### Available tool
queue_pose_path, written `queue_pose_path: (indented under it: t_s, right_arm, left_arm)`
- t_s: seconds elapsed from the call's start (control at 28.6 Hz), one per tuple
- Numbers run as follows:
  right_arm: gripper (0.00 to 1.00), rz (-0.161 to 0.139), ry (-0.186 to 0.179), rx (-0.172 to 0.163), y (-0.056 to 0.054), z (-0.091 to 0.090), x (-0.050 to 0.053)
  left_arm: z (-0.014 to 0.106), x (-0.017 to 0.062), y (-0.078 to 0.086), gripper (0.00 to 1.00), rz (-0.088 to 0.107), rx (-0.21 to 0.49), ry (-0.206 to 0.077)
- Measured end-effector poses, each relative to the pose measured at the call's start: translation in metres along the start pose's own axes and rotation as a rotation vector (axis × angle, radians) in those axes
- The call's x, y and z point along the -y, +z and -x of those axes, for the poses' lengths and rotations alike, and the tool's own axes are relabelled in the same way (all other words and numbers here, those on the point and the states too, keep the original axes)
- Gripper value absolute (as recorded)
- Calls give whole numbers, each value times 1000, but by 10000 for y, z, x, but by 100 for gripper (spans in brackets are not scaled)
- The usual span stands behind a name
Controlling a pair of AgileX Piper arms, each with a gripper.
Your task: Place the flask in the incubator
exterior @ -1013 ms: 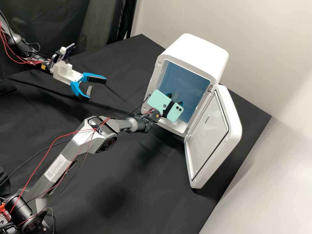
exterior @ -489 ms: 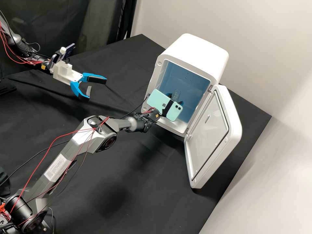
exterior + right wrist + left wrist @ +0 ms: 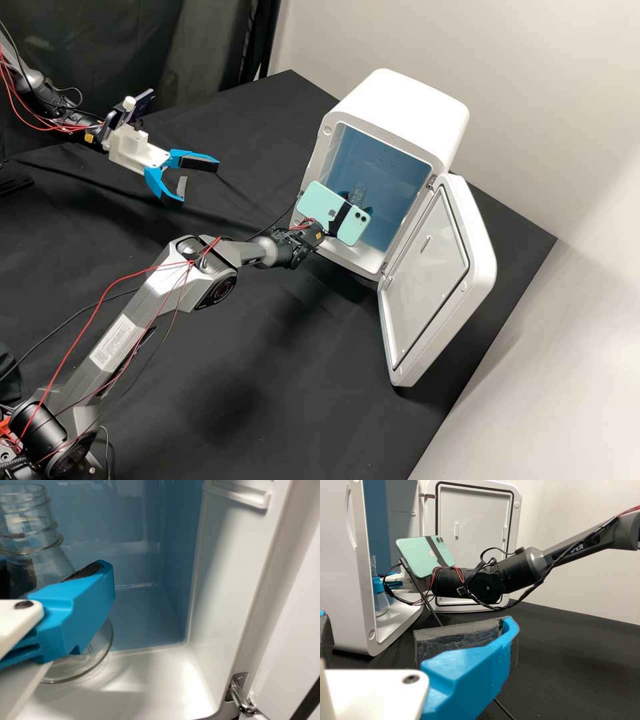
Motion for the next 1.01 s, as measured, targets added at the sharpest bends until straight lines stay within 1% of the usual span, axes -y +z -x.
queue_pose_path:
  t_s: [0.1, 0.21, 0.28, 0.31, 0.38, 0.42, 0.45, 0.49, 0.59, 0.77, 0.84, 0.87, 0.94, 1.01]
  right_arm:
    - [0, 0, -2, -2, -10, 0, 10]
    - [0, 0, -2, -2, -13, 0, 12]
    - [0, 0, -2, -2, -13, 0, 12]
    - [0, 0, -2, -2, -13, 0, 12]
    - [0, 0, -2, -2, -13, 0, 12]
    - [0, 0, -2, -2, -13, 0, 12]
    - [0, 0, -2, -2, -13, 0, 12]
    - [0, 0, -2, -2, -13, 0, 12]
    - [0, 0, -2, -2, -13, 0, 12]
    - [0, 0, -4, 0, -2, -3, 24]
    - [0, 0, -7, 2, 13, -7, 40]
    - [0, 0, -9, 4, 22, -9, 49]
    - [0, 0, -12, 7, 38, -13, 66]
    - [0, 0, -17, 12, 56, -17, 85]
  left_arm:
    - [0, 0, 0, 100, 0, 0, 0]
    - [-18, 20, 36, 100, 1, 13, -7]
    - [-43, 44, 85, 100, -1, 27, -21]
    - [-69, 58, 119, 100, -7, 26, -32]
    - [-128, 64, 148, 100, -6, 8, -38]
    - [-159, 63, 157, 100, -4, -2, -37]
    - [-223, 60, 170, 100, 1, -25, -31]
    - [-252, 62, 175, 100, 0, -39, -33]
    - [-329, 73, 224, 100, 14, -58, -37]
    - [-372, 102, 303, 100, 11, -56, -59]
    - [-377, 106, 308, 100, 9, -71, -57]
    - [-385, 103, 312, 100, 2, -77, -57]
    - [-408, 100, 314, 100, 5, -91, -52]
    - [-444, 121, 333, 100, 3, -95, -58]
